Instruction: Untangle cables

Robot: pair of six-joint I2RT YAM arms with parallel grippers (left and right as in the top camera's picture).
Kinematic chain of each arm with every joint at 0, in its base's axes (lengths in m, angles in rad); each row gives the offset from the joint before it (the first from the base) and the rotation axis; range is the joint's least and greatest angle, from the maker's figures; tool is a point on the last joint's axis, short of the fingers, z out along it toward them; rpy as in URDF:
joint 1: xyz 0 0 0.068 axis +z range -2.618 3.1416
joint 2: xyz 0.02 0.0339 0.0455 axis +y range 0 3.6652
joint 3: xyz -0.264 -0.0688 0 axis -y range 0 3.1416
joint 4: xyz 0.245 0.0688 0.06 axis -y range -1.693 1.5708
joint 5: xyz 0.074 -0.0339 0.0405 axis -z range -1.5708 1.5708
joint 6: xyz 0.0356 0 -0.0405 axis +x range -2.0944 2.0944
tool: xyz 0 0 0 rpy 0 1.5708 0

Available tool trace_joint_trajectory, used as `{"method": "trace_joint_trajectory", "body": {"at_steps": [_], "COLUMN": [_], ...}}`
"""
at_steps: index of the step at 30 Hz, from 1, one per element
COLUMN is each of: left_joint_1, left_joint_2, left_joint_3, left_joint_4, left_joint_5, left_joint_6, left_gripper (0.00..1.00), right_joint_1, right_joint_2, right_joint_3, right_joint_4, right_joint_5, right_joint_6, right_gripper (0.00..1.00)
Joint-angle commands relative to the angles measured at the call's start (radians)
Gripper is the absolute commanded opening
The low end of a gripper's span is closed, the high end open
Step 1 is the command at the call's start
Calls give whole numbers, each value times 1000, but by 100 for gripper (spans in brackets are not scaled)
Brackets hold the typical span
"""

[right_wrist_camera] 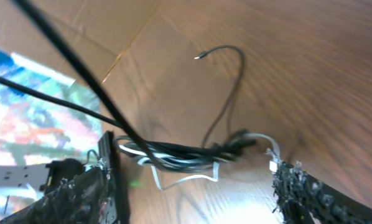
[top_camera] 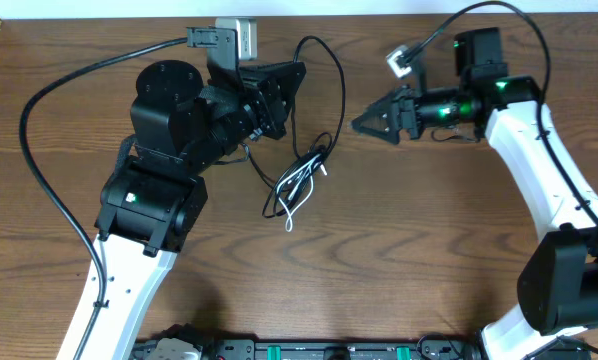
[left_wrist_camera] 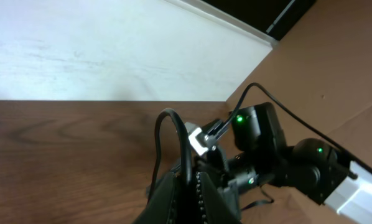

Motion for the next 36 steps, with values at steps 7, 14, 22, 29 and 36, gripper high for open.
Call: {"method": "trace_joint_trajectory", "body": {"at_steps": [7,14,22,29,36], "left_joint_1": [2,2,2,1,1], "left_joint_2": [0,0,0,27,145], "left_joint_3": [0,0,0,-1,-1], "left_joint_4": [21,21,-55,-248,-359], "left_joint_5": [-6,-6,-155,-431,-544], "left_joint_6": [-35,-35,-34,-30,-31], "left_gripper": [7,7,7,8,8], "right_joint_1": [95,108,74,-23,-65], "right_joint_2": [2,2,-9,-126,-338], "right_joint_3": [6,6,8,9,9], "right_joint_4": [16,56,130,122,120], "right_joint_5": [98,119,183,349,637], "right_joint_6": [3,33,179,267,331], "right_gripper": [64,33,1,1,1]}}
